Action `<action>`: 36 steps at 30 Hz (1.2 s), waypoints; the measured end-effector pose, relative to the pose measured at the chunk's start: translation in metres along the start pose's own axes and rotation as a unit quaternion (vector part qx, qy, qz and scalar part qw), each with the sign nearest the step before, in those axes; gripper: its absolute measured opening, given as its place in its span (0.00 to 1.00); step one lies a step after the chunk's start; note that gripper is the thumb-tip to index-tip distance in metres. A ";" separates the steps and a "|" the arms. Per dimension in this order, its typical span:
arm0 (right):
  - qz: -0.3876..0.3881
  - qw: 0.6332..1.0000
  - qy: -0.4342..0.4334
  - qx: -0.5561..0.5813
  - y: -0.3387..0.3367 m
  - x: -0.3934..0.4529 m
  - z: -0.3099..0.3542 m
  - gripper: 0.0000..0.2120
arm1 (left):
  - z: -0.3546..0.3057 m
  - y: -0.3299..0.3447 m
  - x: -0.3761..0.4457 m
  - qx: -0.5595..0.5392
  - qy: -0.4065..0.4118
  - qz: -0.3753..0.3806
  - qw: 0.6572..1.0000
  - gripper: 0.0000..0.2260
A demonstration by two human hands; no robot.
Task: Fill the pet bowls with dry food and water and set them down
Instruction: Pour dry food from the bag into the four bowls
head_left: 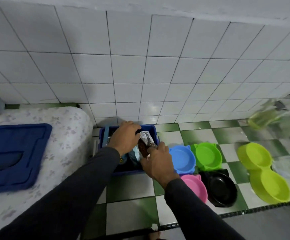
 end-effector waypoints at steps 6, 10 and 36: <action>0.021 1.000 -0.012 0.001 0.018 -0.007 0.000 0.18 | -0.005 0.027 0.028 0.019 -0.017 0.065 0.998 0.16; -0.014 0.999 -0.003 0.036 0.019 -0.007 0.000 0.13 | -0.002 0.034 0.035 0.015 -0.040 0.067 0.997 0.10; -0.027 0.983 0.078 0.167 0.018 0.010 0.005 0.24 | 0.011 0.023 0.049 -0.002 -0.041 0.018 0.999 0.08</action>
Point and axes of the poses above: each hand's wrist, its own x-axis towards the middle knuckle, its own y-axis out of the palm, z = x × y, the point moved 9 cm from there along x, towards the middle knuckle, and after that the axes turned 2 degrees about -x, right-handed, at the moved point
